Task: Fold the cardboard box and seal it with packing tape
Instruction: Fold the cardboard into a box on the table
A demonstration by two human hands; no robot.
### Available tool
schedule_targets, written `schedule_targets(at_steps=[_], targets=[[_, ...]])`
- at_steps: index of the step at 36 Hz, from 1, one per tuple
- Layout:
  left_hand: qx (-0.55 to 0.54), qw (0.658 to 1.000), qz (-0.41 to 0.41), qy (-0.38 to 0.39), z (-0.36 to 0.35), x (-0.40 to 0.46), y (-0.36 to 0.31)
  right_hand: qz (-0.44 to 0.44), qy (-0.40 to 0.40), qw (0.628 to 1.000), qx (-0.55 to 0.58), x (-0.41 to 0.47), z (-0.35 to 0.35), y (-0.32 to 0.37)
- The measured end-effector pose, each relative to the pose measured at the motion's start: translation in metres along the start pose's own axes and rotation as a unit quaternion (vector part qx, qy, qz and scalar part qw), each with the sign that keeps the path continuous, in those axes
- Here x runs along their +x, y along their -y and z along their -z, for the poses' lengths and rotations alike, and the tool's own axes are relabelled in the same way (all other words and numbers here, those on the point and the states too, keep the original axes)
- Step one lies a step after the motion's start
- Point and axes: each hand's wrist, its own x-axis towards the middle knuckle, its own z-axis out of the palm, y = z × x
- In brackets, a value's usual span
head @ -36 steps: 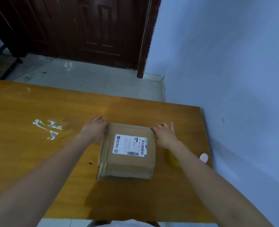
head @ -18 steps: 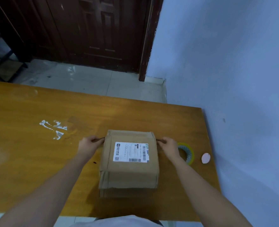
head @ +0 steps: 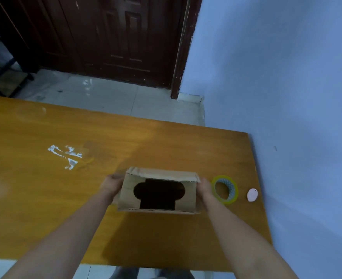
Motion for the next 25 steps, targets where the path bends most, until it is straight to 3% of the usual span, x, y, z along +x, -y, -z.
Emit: schedule_targets(at_steps=[4,8,11,14,17,20,25], targets=[[-0.068,0.997,-0.024,-0.004,0.008,-0.008,-0.012,-0.018,0.007,1.000,-0.009,0.003,-0.008,-0.003],[-0.157,0.966,-0.198,0.047,0.023,-0.044,-0.031,-0.031,-0.002,0.999,0.031,0.003,-0.009,-0.001],[-0.069,0.909,-0.390,0.126,0.032,-0.076,-0.045,-0.026,-0.002,0.999,0.032,0.003,-0.008,0.000],[0.177,0.823,-0.523,0.134,0.022,-0.087,-0.057,-0.022,-0.004,0.999,0.033,0.001,-0.008,0.000],[0.441,0.724,-0.526,0.068,0.000,-0.080,-0.059,-0.022,-0.001,0.999,0.029,-0.002,-0.008,0.000],[0.550,0.669,-0.500,0.001,-0.016,-0.064,-0.057,-0.039,0.007,0.999,0.033,-0.004,-0.007,0.003],[0.539,0.704,-0.462,0.011,-0.032,-0.049,-0.051,-0.056,0.007,0.993,0.109,-0.007,-0.005,0.011]])
